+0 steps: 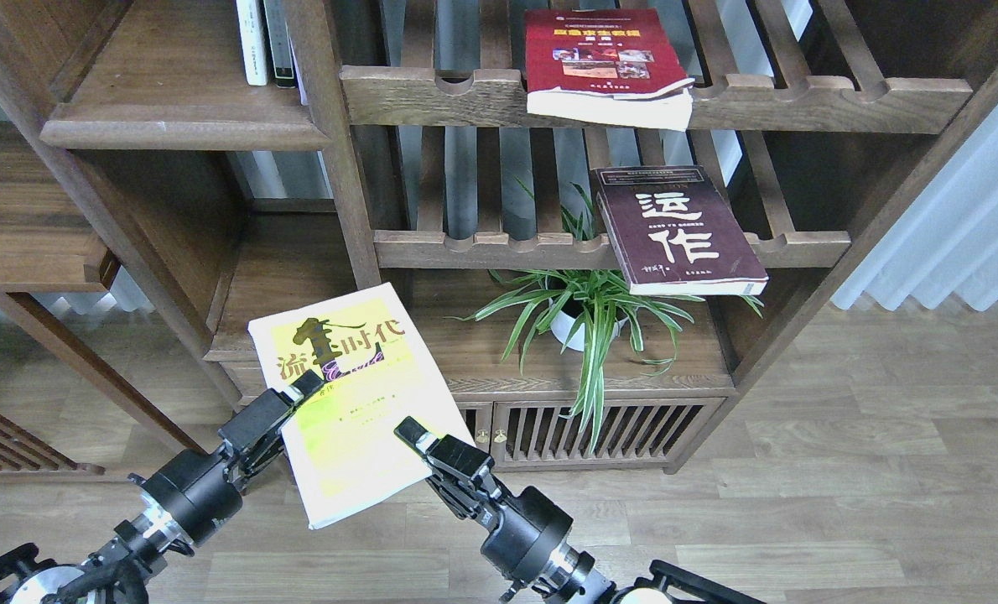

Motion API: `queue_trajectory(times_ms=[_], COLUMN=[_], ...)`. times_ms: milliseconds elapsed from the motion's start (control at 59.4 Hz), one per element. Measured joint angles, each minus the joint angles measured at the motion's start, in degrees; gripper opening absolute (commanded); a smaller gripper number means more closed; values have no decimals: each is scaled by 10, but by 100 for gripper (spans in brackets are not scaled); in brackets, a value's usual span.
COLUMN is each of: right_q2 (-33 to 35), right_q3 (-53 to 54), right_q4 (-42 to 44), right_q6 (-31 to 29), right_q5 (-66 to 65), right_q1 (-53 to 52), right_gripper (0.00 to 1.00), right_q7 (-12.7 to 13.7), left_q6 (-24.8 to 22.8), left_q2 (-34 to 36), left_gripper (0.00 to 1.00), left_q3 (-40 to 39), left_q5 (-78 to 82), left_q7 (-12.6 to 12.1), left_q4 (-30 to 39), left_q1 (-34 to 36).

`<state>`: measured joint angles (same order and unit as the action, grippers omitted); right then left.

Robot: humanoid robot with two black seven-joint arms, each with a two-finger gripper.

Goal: Organize books on shelf
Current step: 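Grip the yellow book with the left gripper beside the right gripper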

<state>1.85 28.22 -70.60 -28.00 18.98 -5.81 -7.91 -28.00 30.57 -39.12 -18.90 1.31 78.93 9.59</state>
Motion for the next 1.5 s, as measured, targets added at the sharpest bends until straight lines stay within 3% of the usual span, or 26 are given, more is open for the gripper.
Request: queue_trajectory(times_ms=[320, 539, 725, 775, 1500], right_q2=[-1, -2, -10, -13, -15], right_q3=[1, 2, 3, 3, 15], right_q4=[6, 9, 16, 18, 38], right_q6=[0, 0, 0, 0, 0], right_q5=[0, 0, 1, 1, 1], right_q1=[-1, -2, -3, -4, -20], right_gripper=[8, 8, 8, 8, 7], right_q7=[0, -1, -1, -1, -2], left_q6=[0, 0, 0, 0, 0], left_q2=[-2, -4, -13, -15, 9], left_gripper=[60, 31, 19, 12, 9], left_q3=[14, 14, 14, 13, 30], left_q5=[0, 0, 0, 0, 2], left_q7=[1, 2, 4, 5, 3], left_q4=[0, 0, -1, -1, 1], left_q1=[14, 29, 45, 49, 43])
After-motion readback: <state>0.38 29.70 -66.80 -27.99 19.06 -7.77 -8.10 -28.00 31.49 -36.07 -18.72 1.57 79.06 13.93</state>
